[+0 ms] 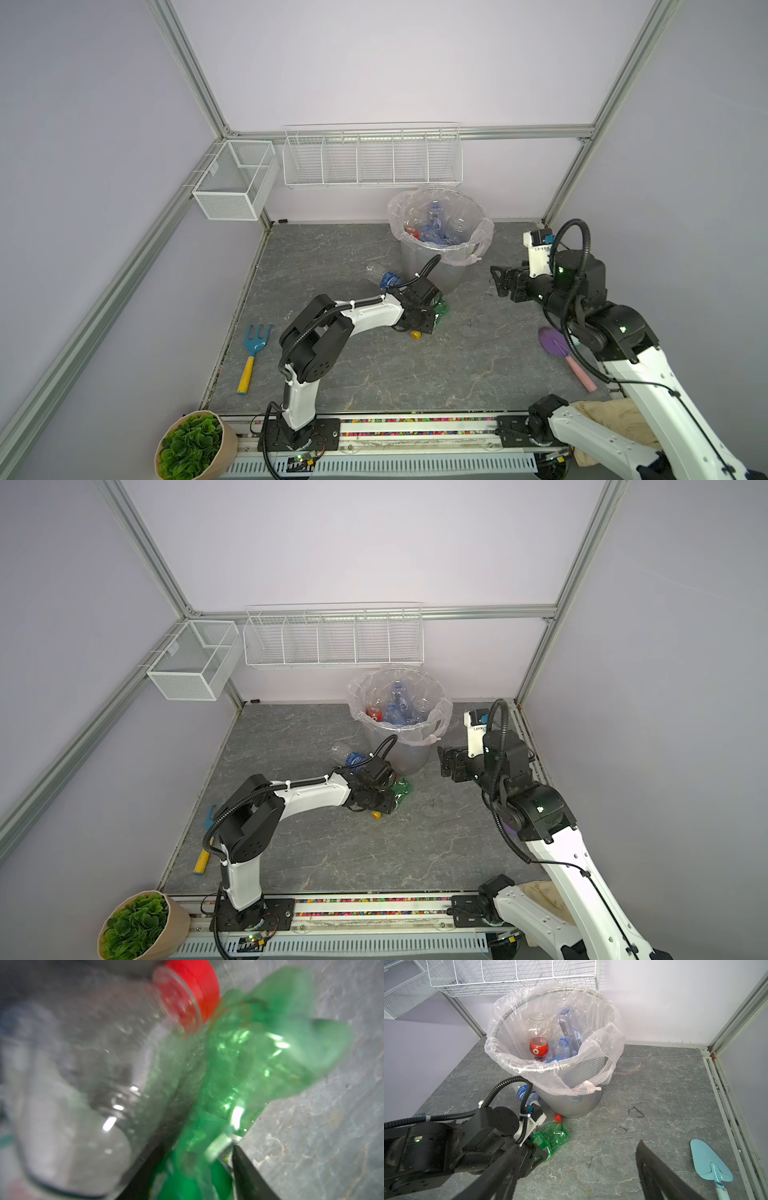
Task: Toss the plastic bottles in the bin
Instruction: 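Lower the left gripper onto the green yellow-cap bottle and close it, then lift the green bottle with the left gripper and carry it over the bin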
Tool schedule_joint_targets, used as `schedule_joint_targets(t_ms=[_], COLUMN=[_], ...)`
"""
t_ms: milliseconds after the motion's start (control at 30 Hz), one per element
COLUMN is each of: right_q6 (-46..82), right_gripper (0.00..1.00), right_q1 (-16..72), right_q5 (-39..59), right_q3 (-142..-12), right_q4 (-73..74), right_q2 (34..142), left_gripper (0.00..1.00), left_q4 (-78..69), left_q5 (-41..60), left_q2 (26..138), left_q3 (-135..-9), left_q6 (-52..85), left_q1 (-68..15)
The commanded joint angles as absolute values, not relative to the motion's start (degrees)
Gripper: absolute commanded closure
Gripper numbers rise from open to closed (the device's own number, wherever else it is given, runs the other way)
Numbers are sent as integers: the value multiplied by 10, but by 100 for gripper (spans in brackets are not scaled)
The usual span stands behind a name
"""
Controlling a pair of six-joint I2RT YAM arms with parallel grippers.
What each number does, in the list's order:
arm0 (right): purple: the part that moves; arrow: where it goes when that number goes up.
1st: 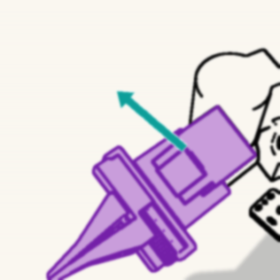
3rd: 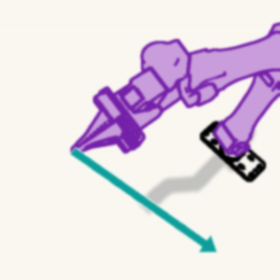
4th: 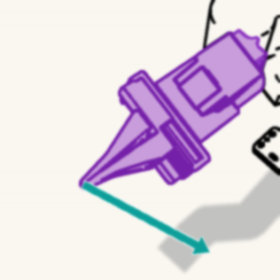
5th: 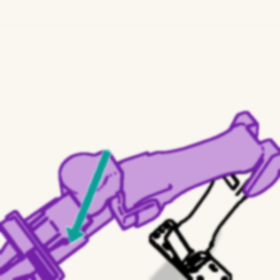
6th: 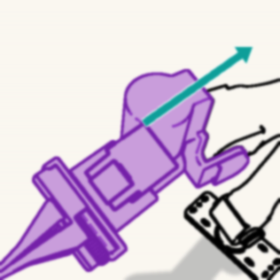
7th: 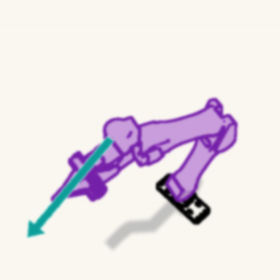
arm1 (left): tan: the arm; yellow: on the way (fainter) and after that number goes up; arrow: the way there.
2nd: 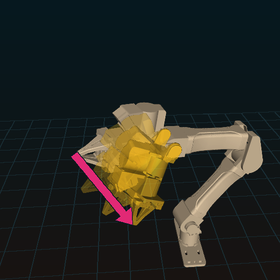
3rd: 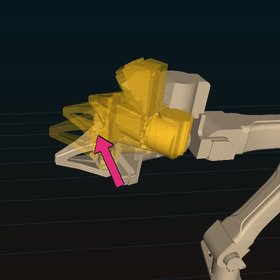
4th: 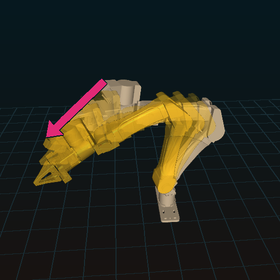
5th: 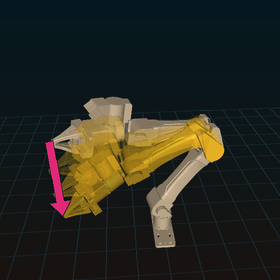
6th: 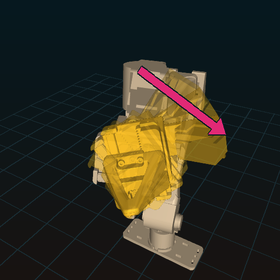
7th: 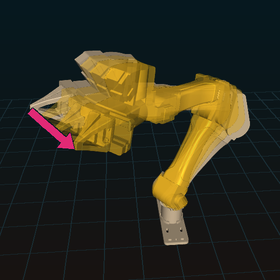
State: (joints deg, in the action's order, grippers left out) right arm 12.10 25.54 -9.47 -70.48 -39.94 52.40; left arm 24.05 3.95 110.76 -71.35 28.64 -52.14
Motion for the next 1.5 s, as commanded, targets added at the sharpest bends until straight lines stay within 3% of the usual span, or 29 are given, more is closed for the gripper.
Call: schedule_joint_targets(t_ms=[0, 167, 400, 1000, 1467], right_q6=[126, 128, 131, 135, 139], right_gripper=[11, 12, 12, 12, 11], right_q1=[252, 251, 250, 249, 244], right_q5=[-103, -103, -102, -121, -134], right_q3=[-693, -693, -693, -698, -688], right_q4=[-394, -393, -393, -396, -396], right_q2=[516, 514, 513, 504, 488], left_gripper=[59, 66, 69, 72, 72], left_q4=[248, 257, 263, 280, 205], left_q5=[23, 9, -12, -72, -74], left_q2=[1091, 1068, 1019, 859, 711], left_q3=[-689, -672, -653, -653, -613], left_q6=[296, 296, 292, 243, 200], left_q1=[-527, -542, -559, -581, -582])
